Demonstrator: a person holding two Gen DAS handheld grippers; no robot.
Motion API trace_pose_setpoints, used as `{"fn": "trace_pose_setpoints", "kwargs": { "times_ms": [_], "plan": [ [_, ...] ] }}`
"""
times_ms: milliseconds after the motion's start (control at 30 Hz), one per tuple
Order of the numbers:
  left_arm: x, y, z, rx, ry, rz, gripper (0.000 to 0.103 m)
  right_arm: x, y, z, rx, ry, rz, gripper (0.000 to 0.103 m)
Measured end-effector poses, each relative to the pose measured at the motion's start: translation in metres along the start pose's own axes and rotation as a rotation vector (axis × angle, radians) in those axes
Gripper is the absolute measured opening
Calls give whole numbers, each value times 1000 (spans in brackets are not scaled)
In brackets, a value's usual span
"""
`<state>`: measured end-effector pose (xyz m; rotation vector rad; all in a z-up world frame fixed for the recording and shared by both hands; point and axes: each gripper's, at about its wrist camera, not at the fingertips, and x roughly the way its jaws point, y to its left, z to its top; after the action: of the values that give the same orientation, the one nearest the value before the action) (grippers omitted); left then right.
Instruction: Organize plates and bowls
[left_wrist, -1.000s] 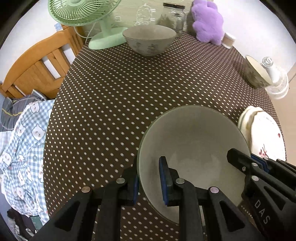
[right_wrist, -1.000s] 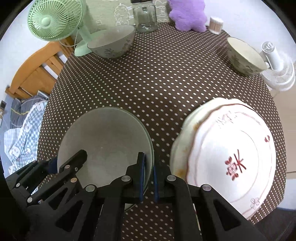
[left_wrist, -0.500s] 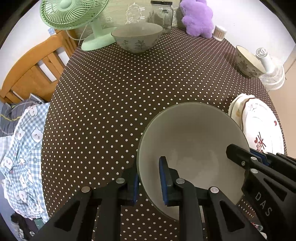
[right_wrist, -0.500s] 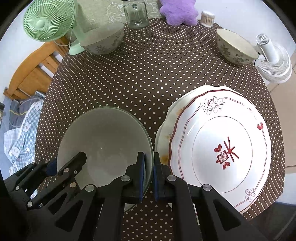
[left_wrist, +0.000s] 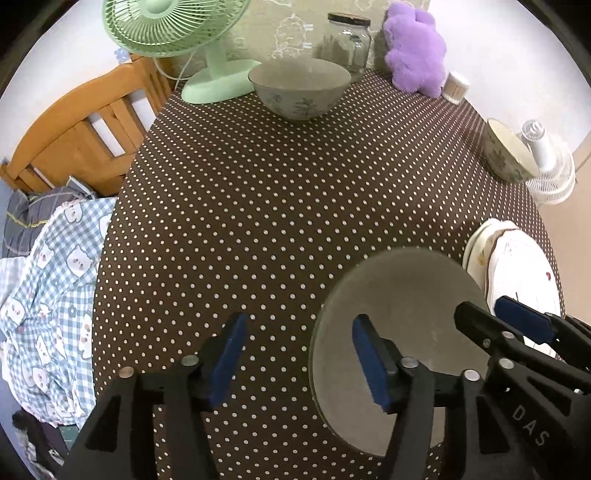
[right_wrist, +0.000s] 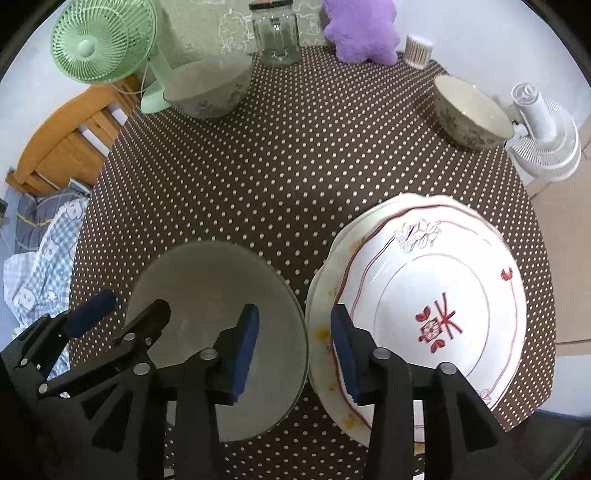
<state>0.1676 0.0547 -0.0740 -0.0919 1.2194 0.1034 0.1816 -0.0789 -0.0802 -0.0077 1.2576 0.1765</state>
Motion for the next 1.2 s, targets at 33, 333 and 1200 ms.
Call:
{"fn": "trace_pose_setpoints", "kwargs": {
  "times_ms": [33,333,1200],
  "plan": [
    [0,-1,1,-2,0,-1,64,-2,-2,1,0,-2,-3,49],
    [-13,1,11,-12,-25,-2,69,-15,-3,8,-13,-32,1,51],
    [-24,30,112,-41,-206,42,83,-32,12,113,-15,-216,50,67]
  ]
}}
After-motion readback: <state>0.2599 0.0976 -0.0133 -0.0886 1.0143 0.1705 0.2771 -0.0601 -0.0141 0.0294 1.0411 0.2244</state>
